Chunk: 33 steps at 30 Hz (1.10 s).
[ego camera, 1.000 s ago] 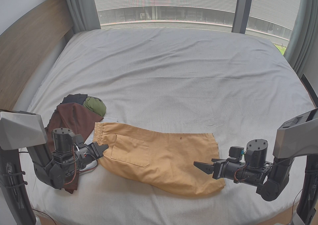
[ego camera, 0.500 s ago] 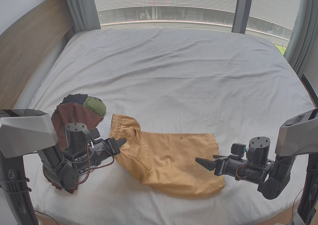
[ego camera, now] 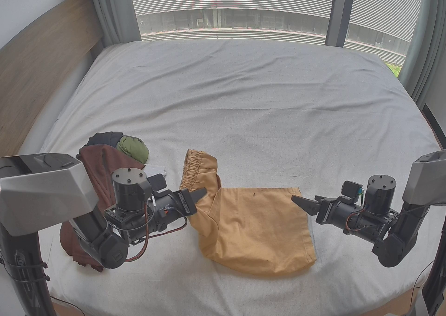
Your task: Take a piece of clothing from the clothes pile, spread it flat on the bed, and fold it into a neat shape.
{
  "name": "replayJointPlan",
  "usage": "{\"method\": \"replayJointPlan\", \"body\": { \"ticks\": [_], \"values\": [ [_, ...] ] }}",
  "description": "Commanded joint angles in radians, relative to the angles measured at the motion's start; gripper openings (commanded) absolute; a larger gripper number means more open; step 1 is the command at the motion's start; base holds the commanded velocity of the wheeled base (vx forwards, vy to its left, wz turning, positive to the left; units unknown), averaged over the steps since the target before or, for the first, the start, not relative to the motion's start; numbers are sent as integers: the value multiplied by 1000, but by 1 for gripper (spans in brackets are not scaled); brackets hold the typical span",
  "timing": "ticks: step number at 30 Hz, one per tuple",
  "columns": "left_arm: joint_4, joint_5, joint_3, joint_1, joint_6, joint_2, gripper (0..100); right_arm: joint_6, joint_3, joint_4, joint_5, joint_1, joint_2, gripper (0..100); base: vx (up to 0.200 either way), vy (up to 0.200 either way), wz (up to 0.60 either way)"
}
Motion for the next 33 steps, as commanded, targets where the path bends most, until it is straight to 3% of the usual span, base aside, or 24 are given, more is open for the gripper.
{"method": "replayJointPlan", "body": {
  "ticks": [1, 8, 22, 33],
  "values": [
    [-1, 6, -29, -40, -8, 8, 0, 0, -12, -8, 1, -19, -19, 100, 0, 0, 0],
    [-1, 22, -64, -109, -45, 36, 0, 1, -30, -9, 1, -36, -19, 100, 0, 0, 0],
    [1, 49, -157, -175, -49, 137, 0, 3, -52, -6, 0, -57, -20, 100, 0, 0, 0],
    [7, 52, -159, -249, -72, 168, 0, 3, -55, -6, 0, -65, -22, 100, 0, 0, 0]
  ]
}}
